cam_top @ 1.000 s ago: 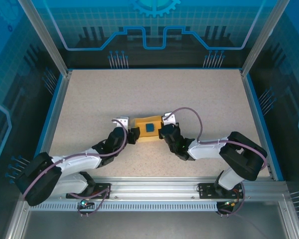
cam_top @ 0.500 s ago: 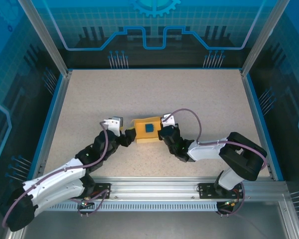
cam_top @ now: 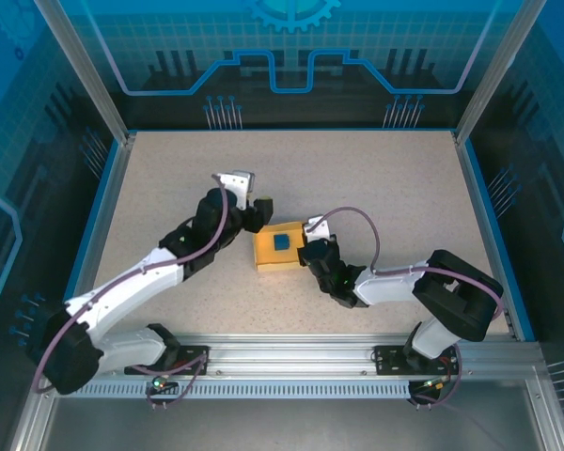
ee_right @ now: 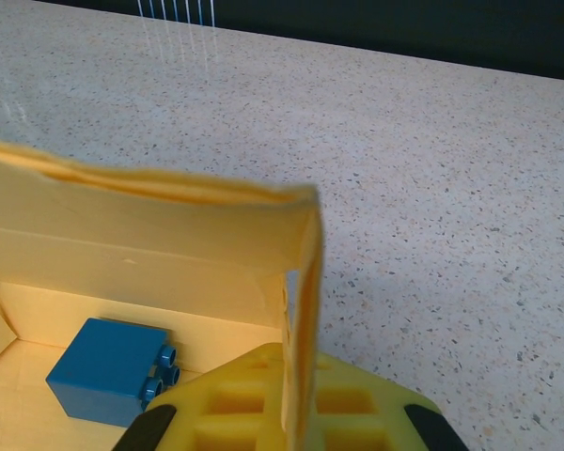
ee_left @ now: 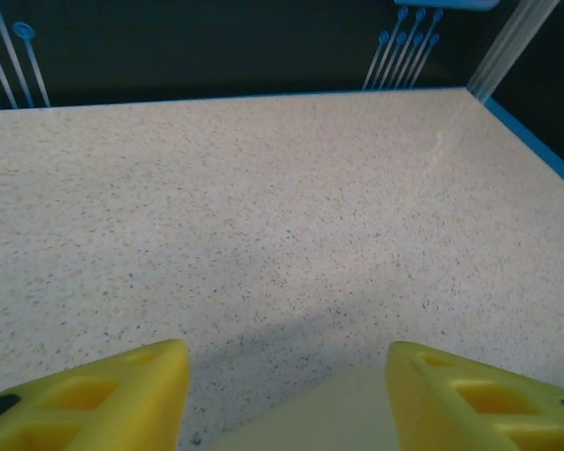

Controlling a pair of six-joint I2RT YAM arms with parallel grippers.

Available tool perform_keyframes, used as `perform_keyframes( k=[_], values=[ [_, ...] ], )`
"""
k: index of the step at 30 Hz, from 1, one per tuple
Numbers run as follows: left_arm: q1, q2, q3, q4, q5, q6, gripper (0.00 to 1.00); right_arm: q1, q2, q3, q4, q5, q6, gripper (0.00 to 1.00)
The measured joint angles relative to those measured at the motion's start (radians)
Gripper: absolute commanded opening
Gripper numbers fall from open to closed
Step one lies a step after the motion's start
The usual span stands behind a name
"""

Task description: Fold the paper box

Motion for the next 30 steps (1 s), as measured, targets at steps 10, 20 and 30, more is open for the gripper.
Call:
perform_keyframes(
  k=[10,20,30],
  values=[
    [0.023,0.205,0.125,-0.104,0.169,0.003,0.42,0.011,0.004,-0.015,0.029,0.018,-0.004,0.02],
    [0.023,0.241,0.128,-0.127,0.261,0.000,0.36,0.019,0.006,-0.028,0.051,0.037,-0.004,0.02],
    [0.013,0.241,0.080,-0.112,0.302,-0.008,0.34,0.029,0.006,-0.035,0.058,0.055,-0.004,0.04]
  ],
)
